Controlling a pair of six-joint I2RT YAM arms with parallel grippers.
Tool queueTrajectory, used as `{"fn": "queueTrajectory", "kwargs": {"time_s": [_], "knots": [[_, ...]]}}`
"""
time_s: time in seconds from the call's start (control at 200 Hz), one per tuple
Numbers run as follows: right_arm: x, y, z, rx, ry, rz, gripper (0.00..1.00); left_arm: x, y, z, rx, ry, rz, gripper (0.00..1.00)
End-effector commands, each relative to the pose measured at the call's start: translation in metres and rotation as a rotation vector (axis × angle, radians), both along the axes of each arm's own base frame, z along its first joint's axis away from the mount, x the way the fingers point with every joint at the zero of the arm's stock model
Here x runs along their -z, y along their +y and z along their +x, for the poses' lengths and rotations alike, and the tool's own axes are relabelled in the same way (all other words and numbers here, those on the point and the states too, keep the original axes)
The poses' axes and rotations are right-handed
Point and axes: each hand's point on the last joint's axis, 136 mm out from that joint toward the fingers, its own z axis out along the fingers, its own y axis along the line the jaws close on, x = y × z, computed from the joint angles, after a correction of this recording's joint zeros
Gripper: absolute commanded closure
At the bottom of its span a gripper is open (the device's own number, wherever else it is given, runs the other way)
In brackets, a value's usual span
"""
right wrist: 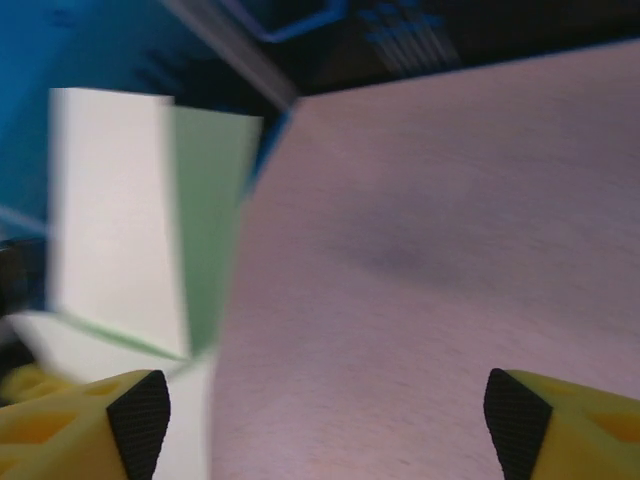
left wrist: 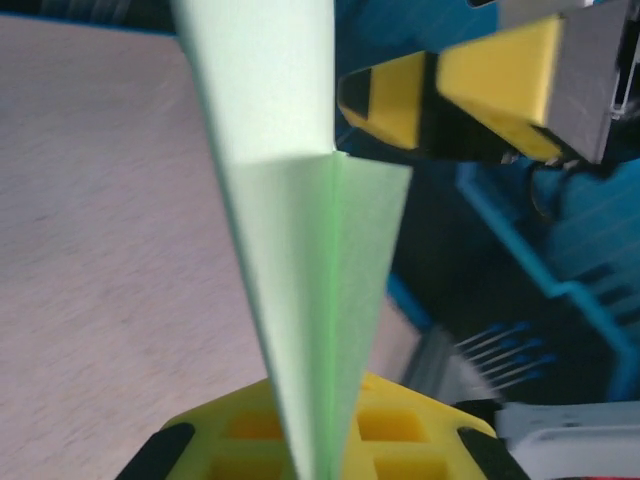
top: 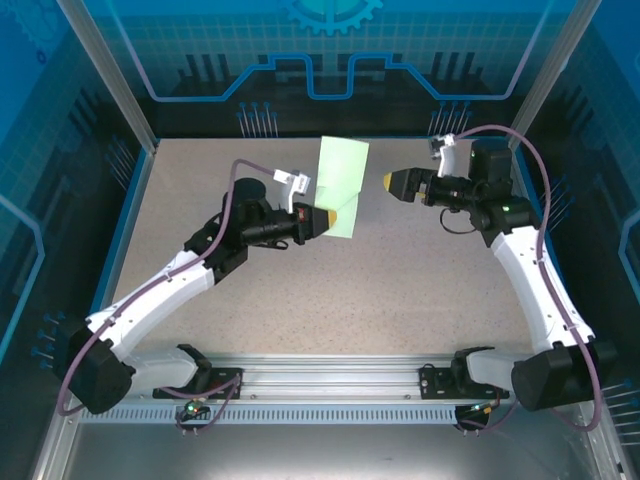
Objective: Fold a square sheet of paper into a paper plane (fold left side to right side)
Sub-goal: Turn over the paper at the center of the table.
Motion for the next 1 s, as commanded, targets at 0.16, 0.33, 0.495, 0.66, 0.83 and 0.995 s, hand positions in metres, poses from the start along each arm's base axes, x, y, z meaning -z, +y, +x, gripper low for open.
{"fn": "queueTrajectory", "kwargs": {"time_s": [0.16, 0.33, 0.495, 0.66, 0.83, 0.995], "knots": [[0.168, -0.103, -0.022, 0.415, 0.434, -0.404, 0.01, 0.064, 0.060, 0.018, -0.405, -0.047, 0.894, 0.91], [0.178, -0.117, -0.025, 0.502, 0.450, -0.341, 0.01, 0.088, 0.084, 0.016, -0.641, 0.067, 1.166, 0.91], [0.177, -0.125, -0.029, 0.536, 0.441, -0.324, 0.00, 0.125, 0.075, 0.013, -0.700, 0.184, 1.326, 0.90], [0.179, -0.124, -0.030, 0.530, 0.448, -0.302, 0.01, 0.170, 0.053, 0.014, -0.655, 0.237, 1.526, 0.88], [0.189, -0.122, -0.035, 0.520, 0.474, -0.290, 0.01, 0.224, 0.022, 0.013, -0.506, 0.351, 1.590, 0.79], [0.191, -0.119, -0.035, 0.507, 0.481, -0.279, 0.00, 0.257, -0.010, 0.014, -0.352, 0.454, 1.537, 0.64]]}}
